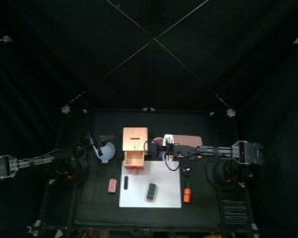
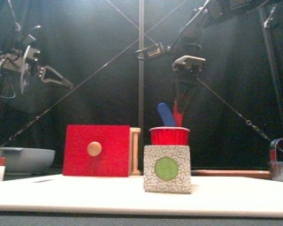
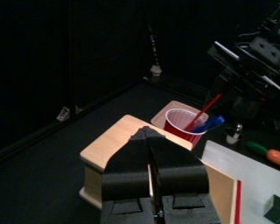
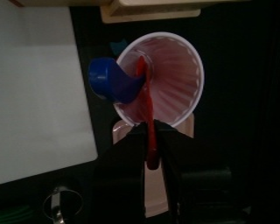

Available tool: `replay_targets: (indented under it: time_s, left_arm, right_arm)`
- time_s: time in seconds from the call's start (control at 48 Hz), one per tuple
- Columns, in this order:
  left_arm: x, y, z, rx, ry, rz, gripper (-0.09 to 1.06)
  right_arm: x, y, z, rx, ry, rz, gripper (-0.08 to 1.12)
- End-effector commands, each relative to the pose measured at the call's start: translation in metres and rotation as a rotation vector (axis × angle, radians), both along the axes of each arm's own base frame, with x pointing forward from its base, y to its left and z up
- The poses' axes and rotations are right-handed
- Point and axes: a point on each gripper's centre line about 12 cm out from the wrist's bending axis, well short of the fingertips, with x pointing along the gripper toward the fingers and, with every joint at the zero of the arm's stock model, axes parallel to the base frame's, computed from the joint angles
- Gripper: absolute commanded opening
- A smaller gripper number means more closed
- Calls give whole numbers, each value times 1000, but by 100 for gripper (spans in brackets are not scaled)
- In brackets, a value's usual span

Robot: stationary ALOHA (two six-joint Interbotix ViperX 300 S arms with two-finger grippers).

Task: Place sushi on board then cut the sushi with the knife then place the pieces on the plate
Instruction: Grasp knife edge with left hand

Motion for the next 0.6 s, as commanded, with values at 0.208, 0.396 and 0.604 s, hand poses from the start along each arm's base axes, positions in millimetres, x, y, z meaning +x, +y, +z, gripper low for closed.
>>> replay_targets:
  time_s: [0.208, 0.396, 0.604]
  left_arm:
    - [5, -1, 8, 44, -6, -23, 10]
    - [11, -8, 11, 94, 13, -77, 13]
    - [45, -30, 13, 150, 72, -245, 37]
  right_arm:
    - [-44, -3, 76, -7, -243, -54, 31]
    - [-77, 6, 99, -17, -496, -10, 31]
    - [-103, 22, 94, 12, -725, 46, 31]
